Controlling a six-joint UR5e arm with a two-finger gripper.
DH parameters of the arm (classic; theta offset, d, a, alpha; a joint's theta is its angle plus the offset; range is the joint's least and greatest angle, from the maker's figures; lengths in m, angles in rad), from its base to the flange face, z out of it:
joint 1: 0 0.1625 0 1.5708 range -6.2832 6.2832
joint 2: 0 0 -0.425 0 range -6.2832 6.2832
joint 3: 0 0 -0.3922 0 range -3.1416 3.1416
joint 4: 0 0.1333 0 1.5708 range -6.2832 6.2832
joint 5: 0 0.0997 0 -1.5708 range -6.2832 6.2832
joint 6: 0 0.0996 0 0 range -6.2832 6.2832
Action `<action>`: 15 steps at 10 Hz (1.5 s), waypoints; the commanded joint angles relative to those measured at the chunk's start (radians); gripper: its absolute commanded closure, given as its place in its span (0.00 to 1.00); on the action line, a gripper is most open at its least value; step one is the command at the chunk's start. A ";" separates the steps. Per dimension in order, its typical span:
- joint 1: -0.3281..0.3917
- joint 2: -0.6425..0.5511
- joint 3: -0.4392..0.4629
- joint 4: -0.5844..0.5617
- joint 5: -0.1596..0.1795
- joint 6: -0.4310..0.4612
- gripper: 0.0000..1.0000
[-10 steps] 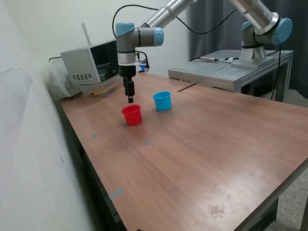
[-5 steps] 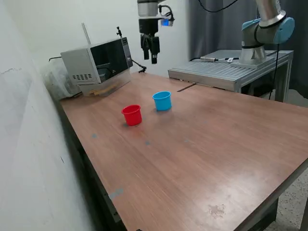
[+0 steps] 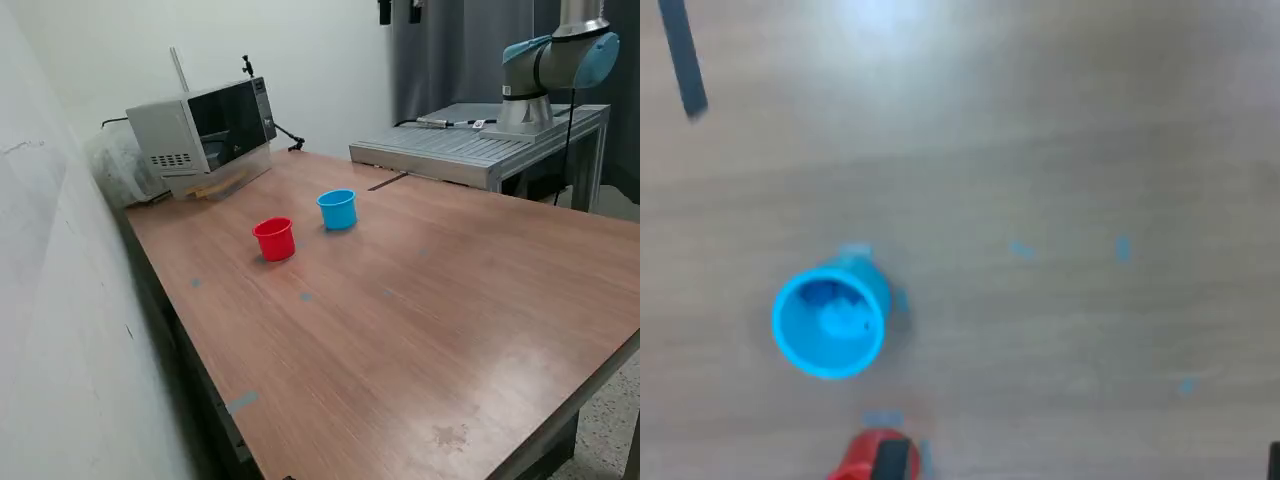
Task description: Place red objects in the red bin, and blue objects in the blue bin.
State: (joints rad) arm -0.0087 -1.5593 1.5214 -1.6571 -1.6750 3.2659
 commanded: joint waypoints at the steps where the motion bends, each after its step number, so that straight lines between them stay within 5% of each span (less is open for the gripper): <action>1: 0.033 -0.099 0.035 0.082 -0.012 0.064 0.00; 6: 0.081 -0.194 0.141 0.123 -0.005 0.097 0.00; 9: 0.081 -0.197 0.157 0.346 0.000 0.098 0.00; 15: 0.111 -0.212 0.195 0.476 -0.003 0.097 0.00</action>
State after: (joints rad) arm 0.0973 -1.7643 1.7084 -1.2135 -1.6781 3.3626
